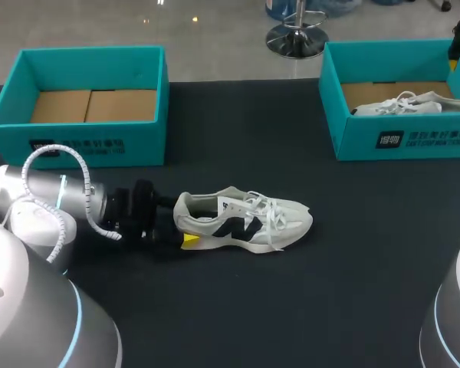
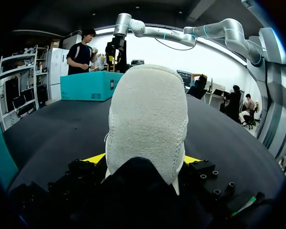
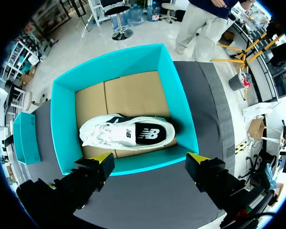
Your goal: Take the shoe out of the shoebox, open the shoe tongue, remove and reinsert the insole, then place the shoe into the shoebox
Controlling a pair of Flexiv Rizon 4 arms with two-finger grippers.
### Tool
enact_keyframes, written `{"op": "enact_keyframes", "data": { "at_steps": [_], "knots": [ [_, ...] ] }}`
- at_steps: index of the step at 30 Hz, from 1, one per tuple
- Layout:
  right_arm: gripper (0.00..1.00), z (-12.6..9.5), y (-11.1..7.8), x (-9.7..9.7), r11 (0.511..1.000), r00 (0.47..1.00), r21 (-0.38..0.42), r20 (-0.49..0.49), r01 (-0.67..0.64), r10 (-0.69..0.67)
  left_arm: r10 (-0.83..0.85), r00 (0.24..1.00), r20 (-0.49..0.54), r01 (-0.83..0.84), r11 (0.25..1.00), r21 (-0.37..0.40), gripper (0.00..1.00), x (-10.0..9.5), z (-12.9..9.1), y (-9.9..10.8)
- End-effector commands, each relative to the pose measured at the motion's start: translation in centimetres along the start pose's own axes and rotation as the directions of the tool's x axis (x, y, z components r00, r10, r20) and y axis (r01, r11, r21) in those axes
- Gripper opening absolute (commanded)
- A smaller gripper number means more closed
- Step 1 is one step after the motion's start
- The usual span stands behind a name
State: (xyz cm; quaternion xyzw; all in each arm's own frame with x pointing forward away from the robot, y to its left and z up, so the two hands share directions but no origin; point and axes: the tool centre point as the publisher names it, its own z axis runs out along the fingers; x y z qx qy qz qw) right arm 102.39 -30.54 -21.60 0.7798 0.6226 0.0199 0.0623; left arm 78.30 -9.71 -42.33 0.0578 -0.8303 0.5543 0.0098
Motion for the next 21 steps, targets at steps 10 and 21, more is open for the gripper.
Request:
{"op": "enact_keyframes", "data": {
  "at_steps": [10,21],
  "knots": [
    [1.00,-0.4,-3.0,4.4,0.996,0.993,-0.026,0.088,-0.081,0.083,0.000,1.000,0.000,0.000,1.000,-0.002,0.00,0.0,0.1,-0.1],
    [1.00,-2.0,-7.7,8.7,0.994,0.994,-0.033,0.014,-0.105,0.106,0.000,1.000,0.000,0.000,1.000,-0.002,0.00,0.0,0.1,-0.1]
  ]
}}
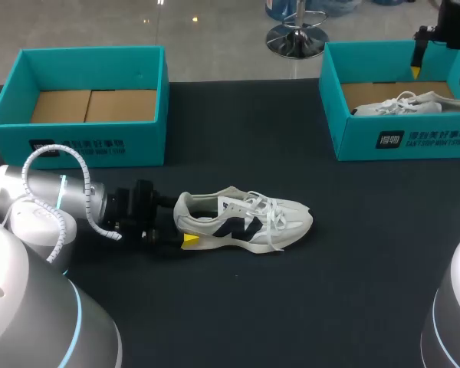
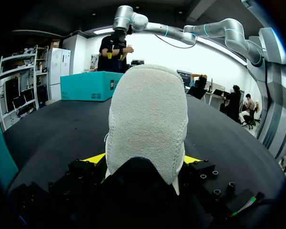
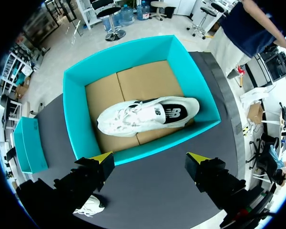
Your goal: Take the shoe out of the shoebox, open the shoe tongue, remove and reinsert the insole, then place the shoe into the shoebox
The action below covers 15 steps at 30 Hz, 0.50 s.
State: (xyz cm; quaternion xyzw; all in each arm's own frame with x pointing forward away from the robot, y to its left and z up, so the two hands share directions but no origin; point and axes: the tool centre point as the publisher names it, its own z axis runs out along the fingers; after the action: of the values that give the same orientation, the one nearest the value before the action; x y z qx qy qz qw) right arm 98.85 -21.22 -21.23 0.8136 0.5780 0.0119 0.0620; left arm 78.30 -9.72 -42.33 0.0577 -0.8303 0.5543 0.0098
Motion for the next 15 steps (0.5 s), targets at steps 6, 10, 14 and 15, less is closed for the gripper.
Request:
{"op": "enact_keyframes", "data": {
  "at_steps": [6,10,14,15],
  "knots": [
    [1.00,-0.9,-5.6,1.6,0.999,0.999,-0.019,-0.031,0.036,-0.037,0.000,1.000,0.000,0.000,1.000,-0.002,0.00,0.0,0.1,0.0],
    [1.00,-0.7,-7.7,2.3,0.999,0.999,0.000,-0.025,0.047,-0.047,0.000,1.000,0.000,0.000,1.000,-0.002,0.00,0.0,0.1,0.0],
    [1.00,-0.4,-10.3,2.7,0.998,0.997,0.028,-0.056,0.049,-0.047,0.000,1.000,0.000,0.000,1.000,-0.002,0.00,0.0,0.1,0.0],
    [1.00,-0.2,-10.9,2.8,0.998,0.997,0.033,-0.057,0.046,-0.044,0.000,1.000,0.000,0.000,1.000,-0.002,0.00,0.0,0.1,0.0]
  ]
}}
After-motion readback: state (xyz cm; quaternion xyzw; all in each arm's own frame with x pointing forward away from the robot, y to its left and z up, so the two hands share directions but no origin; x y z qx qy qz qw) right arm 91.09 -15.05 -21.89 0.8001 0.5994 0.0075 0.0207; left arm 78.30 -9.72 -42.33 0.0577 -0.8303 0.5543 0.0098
